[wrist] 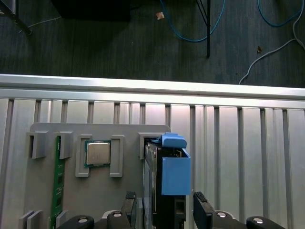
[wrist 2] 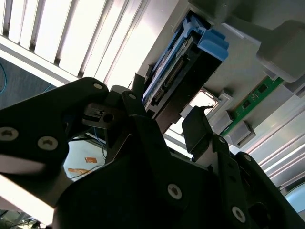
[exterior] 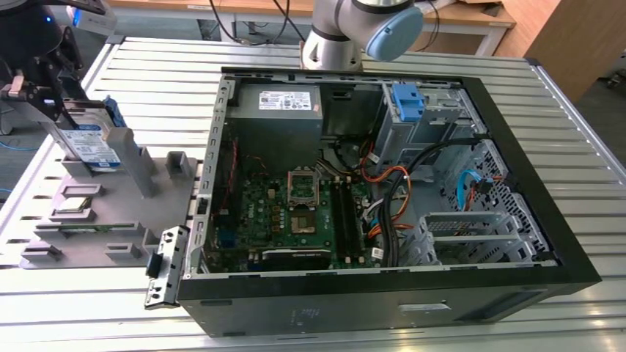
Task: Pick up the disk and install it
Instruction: 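Pick up the disk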
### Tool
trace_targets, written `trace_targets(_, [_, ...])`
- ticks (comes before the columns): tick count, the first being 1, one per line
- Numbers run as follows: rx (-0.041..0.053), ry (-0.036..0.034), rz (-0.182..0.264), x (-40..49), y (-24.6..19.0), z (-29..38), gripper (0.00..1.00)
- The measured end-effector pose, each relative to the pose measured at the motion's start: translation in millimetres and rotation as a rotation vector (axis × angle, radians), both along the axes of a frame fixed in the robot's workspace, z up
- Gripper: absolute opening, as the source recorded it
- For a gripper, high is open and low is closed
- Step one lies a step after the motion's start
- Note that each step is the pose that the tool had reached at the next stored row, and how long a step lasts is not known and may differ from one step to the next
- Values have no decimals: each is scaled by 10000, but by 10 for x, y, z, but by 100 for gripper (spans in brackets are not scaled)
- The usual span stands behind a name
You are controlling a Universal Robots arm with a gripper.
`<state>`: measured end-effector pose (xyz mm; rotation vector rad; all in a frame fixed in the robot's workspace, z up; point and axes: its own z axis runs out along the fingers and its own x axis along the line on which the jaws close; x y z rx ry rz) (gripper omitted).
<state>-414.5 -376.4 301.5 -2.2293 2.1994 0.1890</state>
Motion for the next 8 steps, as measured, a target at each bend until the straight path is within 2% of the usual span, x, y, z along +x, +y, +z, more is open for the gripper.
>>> trace_targets(8, [0,0,0,0,0,1,57])
